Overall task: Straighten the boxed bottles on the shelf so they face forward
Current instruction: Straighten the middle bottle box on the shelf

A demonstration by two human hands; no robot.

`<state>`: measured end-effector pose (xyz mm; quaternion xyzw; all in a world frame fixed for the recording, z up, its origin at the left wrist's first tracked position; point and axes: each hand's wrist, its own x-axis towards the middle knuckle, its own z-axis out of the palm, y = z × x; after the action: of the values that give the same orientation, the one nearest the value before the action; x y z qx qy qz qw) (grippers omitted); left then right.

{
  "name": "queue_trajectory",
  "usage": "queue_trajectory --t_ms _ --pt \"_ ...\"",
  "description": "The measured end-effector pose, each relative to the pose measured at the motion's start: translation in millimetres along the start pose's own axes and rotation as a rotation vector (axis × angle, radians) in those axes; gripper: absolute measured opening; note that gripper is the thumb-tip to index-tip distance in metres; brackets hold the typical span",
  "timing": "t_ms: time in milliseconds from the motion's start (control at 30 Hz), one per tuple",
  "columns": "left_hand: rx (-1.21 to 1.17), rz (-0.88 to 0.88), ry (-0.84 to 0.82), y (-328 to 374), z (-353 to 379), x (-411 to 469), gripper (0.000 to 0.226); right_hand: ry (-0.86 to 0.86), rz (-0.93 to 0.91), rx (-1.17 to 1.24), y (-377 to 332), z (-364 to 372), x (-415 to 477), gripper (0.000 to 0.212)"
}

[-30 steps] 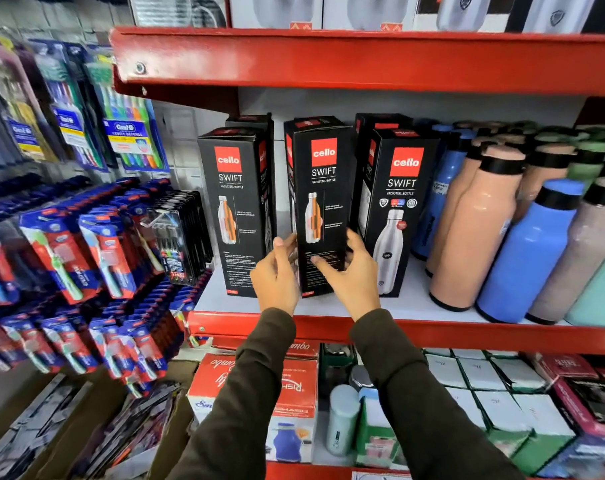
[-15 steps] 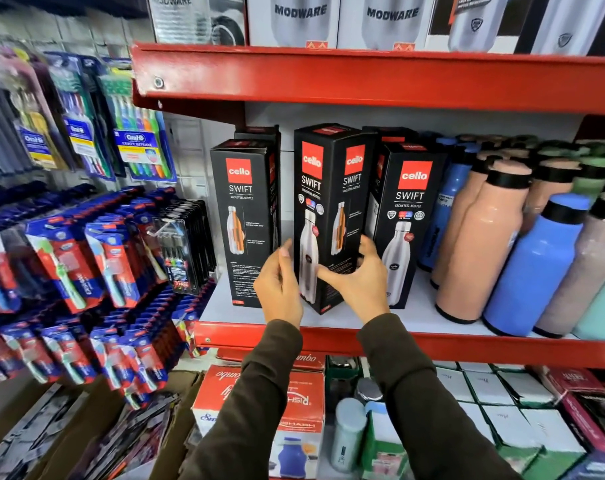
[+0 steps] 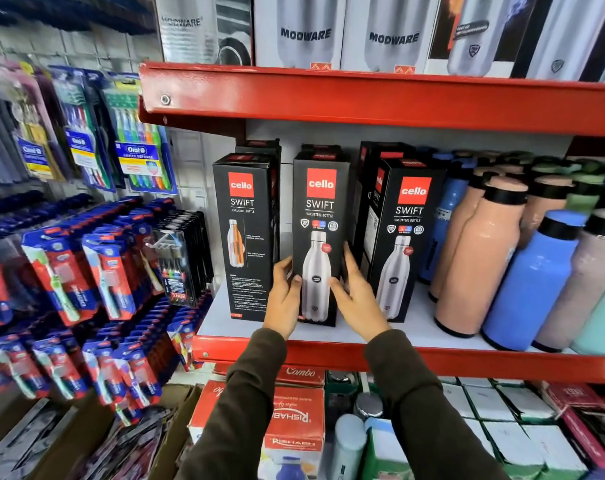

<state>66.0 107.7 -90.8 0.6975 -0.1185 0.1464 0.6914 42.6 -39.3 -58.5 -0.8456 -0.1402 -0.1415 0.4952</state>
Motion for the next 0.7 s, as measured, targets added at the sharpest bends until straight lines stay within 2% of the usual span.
queue_trajectory --t_ms 700 --pt "0.095 0.069 0.113 3.7 13.9 0.7 0.039 0.093 0.035 -0.025 13.5 8.6 11.0 0.069"
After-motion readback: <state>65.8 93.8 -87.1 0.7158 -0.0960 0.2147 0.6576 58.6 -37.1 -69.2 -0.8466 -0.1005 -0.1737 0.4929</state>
